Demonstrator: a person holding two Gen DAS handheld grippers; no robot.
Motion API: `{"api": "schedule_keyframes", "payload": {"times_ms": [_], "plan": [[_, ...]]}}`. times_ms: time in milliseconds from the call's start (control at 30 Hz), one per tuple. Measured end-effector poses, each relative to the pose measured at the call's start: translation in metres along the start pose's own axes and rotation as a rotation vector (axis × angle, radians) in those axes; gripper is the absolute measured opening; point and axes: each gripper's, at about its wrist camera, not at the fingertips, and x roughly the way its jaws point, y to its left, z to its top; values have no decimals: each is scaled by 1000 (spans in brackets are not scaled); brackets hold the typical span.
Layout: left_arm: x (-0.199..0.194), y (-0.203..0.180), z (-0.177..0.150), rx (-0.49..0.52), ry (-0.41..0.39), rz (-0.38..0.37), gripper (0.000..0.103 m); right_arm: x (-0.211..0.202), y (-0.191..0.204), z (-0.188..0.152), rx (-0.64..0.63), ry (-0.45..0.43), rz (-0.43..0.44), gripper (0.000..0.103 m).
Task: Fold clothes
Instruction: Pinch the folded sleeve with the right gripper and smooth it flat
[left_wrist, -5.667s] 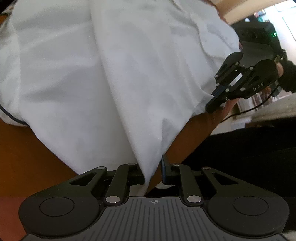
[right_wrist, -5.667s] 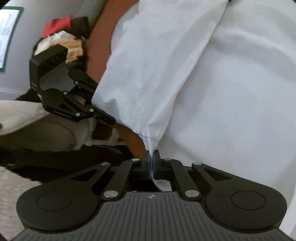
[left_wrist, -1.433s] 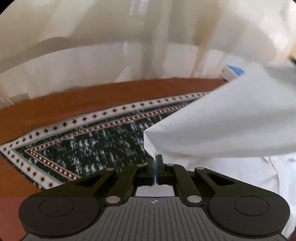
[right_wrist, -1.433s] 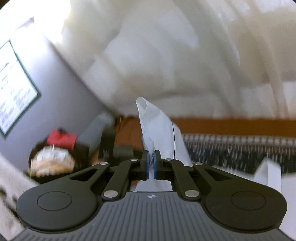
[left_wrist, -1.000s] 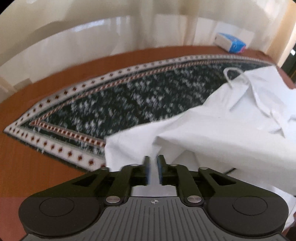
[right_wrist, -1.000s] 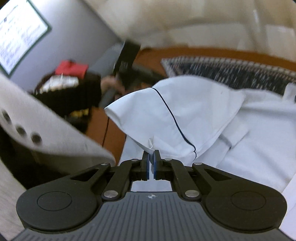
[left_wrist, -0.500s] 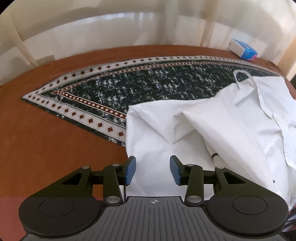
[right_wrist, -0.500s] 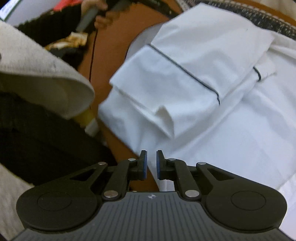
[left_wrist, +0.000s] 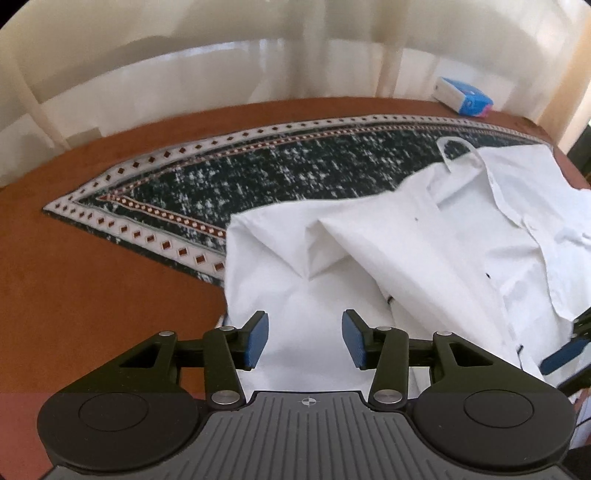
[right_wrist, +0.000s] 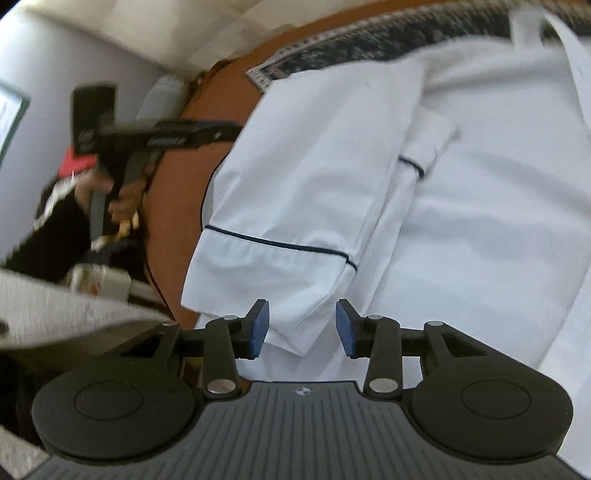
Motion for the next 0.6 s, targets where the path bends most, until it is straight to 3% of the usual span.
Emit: {"api": "schedule_keyframes", "payload": {"times_ms": [133,167,200,400,600], "plan": [[3,-2,-5,-9,8,-2,60,20,-8,-5,109,-1,15,45],[5,-1,-5,-14,13,-2,60,25,-7,-6,109,7,0,30],[6,0,-6,-20,18,-1,60,26,-4,-7,96,16,-4,4],[11,8,1,-67,2,-5,60,-15,16,-5,-5,12,-8,3],[32,11,24,-86,17,-18,60,2,4,-7,-83,180,-172,8]]}}
